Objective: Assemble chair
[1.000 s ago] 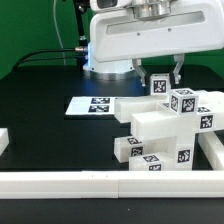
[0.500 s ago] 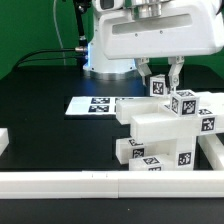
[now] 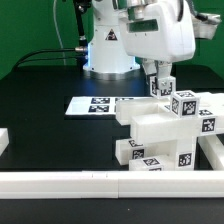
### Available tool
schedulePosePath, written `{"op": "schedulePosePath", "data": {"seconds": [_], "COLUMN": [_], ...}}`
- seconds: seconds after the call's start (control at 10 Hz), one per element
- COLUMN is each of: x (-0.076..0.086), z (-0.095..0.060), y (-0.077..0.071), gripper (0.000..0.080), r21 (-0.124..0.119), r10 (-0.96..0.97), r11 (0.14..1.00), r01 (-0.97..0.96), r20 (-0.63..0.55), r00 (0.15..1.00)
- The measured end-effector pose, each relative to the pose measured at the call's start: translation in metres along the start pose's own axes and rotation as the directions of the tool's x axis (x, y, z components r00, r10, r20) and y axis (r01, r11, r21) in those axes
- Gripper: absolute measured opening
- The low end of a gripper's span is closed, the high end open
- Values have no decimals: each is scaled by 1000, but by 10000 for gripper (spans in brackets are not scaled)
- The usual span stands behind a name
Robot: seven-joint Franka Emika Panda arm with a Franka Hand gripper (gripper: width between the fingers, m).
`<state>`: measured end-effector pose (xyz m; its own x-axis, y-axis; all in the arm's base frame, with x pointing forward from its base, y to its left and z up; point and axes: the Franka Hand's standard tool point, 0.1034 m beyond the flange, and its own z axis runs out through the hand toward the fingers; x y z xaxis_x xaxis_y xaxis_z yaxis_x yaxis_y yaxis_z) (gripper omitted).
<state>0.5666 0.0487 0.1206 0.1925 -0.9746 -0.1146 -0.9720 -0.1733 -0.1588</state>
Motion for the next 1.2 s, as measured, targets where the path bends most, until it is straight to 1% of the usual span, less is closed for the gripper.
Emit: {"op": "schedulePosePath", "data": {"seconds": [0.2, 0.3, 0.4, 0.5, 0.6, 0.7, 0.8, 0.9, 1.0, 1.2], "x": [0, 0, 0, 0, -3, -9, -8, -8, -11, -9], "z": [0, 0, 0, 0, 0, -4, -7, -7, -7, -6], "y": [0, 0, 0, 0, 0, -3, -3, -1, 0, 1], "gripper": [298, 431, 431, 571, 571, 635, 647, 647, 649, 649], "r21": [0, 0, 0, -1, -5, -4, 1, -2, -10, -10], "r10": [-8, -9, -9, -22, -80, -213, -405, -558, -654, -732], "r11": [1000, 1000, 1000, 1000, 997, 977, 914, 830, 756, 681], "r01": [8, 9, 9, 22, 80, 213, 406, 558, 655, 732], "r20": [0, 0, 1, 0, 2, 12, 15, 22, 24, 25], "r00": [1000, 1000, 1000, 1000, 997, 977, 914, 830, 756, 681]}}
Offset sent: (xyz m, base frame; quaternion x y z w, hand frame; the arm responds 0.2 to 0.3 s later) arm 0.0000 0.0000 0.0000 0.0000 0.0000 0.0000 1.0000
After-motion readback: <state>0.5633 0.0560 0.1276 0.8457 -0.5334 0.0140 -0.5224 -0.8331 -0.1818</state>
